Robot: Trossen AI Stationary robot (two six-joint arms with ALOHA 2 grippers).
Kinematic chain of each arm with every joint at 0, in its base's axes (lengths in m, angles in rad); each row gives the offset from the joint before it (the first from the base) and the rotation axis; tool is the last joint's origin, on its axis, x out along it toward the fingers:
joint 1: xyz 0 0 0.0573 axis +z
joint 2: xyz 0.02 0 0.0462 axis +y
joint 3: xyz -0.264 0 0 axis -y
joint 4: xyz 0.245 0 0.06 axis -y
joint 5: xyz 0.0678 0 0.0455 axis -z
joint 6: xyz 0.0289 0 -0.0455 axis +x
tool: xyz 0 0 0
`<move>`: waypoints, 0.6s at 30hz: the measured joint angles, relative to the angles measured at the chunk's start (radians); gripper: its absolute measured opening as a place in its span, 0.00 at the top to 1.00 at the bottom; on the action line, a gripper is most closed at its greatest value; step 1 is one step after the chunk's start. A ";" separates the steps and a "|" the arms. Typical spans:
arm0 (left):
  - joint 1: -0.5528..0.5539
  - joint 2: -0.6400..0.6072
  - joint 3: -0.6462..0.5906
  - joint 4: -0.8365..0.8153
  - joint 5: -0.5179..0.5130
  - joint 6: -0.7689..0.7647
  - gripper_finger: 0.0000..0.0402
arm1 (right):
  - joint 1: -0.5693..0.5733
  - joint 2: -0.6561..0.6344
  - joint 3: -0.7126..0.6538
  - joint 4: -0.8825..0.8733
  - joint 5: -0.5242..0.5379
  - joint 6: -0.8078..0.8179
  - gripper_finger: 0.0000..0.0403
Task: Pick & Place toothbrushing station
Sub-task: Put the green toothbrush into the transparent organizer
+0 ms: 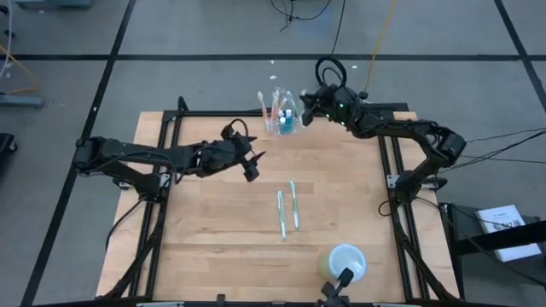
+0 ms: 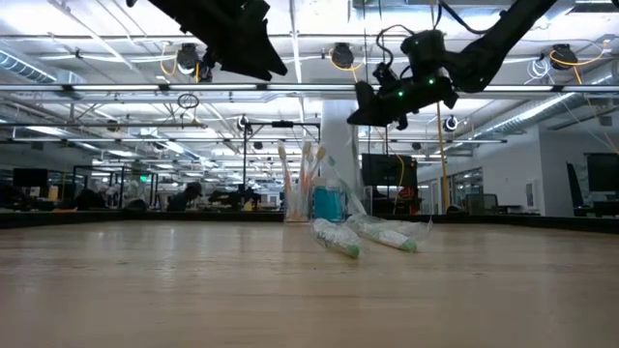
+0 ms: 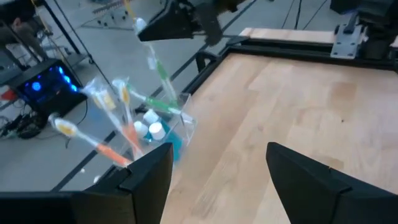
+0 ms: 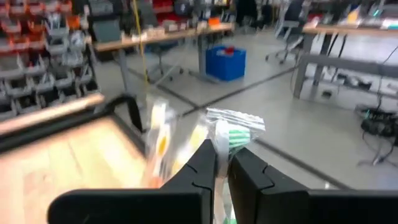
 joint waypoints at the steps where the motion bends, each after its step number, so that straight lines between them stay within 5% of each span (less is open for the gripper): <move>1: 0.001 0.000 0.000 -0.008 0.000 -0.007 0.34 | -0.001 0.000 0.000 -0.023 -0.001 0.000 0.97; 13: 0.002 0.001 0.000 -0.011 0.001 -0.024 0.34 | 0.001 0.001 0.000 -0.076 0.027 -0.026 0.96; 18: 0.002 0.001 0.000 -0.011 0.001 -0.028 0.34 | 0.001 0.001 0.000 -0.076 0.025 -0.025 0.84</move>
